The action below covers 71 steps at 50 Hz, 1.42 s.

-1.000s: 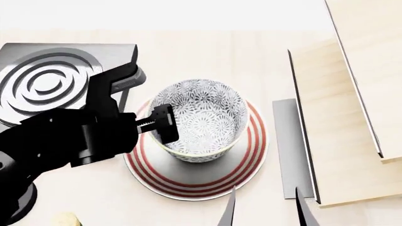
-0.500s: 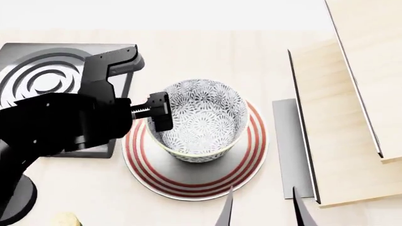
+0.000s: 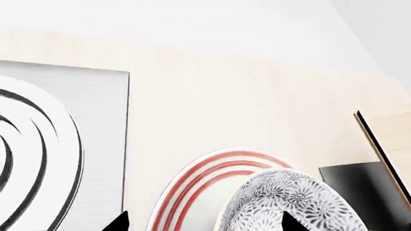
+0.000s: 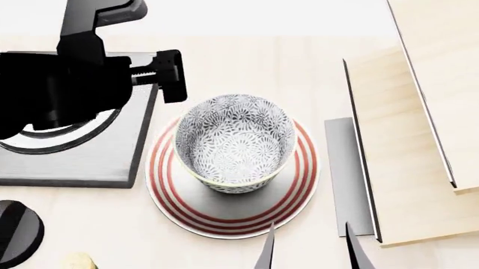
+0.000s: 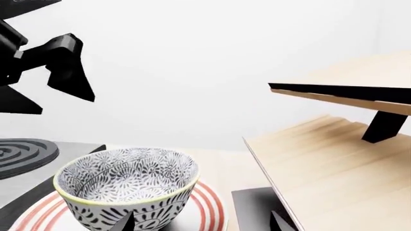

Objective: Pick up the akita bowl and put it on the plate.

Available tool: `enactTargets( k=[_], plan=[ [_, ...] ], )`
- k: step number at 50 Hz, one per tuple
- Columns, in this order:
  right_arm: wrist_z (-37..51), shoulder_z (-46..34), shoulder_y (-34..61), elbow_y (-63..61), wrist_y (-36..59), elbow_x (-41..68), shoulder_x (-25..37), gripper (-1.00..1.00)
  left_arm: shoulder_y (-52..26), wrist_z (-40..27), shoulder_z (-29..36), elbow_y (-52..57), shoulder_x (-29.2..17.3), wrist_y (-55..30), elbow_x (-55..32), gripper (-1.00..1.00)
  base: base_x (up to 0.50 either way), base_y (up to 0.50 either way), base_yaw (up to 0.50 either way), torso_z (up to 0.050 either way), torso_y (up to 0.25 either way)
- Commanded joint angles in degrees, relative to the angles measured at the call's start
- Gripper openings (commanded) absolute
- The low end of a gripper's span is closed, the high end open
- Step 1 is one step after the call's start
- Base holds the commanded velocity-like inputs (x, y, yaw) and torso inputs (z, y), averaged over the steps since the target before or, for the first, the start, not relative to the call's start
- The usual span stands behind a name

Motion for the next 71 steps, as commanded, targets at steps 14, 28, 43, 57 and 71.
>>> enactTargets(
  k=[14,28,43,57,71],
  plan=[
    [1.4,0.6,-0.3,-3.1,1.2,-0.5,1.0,1.0,-12.5,-21.9,-2.9,53.4,-33.4,19.9,9.2,1.0,0.0,0.0,0.0,0.0,0.0],
    [2.7,1.5,-0.1,-7.5,3.9,-1.2,2.2,1.0,-10.4,-30.6,-2.8,72.8,-46.1,29.6,21.4,1.0,0.0,0.0,0.0,0.0,0.0],
    [5.4,3.9,-0.7,-18.3,9.9,-3.3,5.0,1.0,-1.7,-34.4,-1.2,84.8,-57.8,42.3,35.4,1.0,0.0,0.0,0.0,0.0,0.0],
    [8.6,8.2,-3.8,-33.8,15.0,-5.5,8.7,1.0,8.5,-42.2,2.6,91.4,-63.8,52.4,55.0,1.0,0.0,0.0,0.0,0.0,0.0],
    [10.9,11.4,-9.3,-41.7,12.8,-7.5,11.0,1.0,19.1,-61.2,4.0,92.4,-64.7,59.6,80.7,1.0,0.0,0.0,0.0,0.0,0.0]
  ],
)
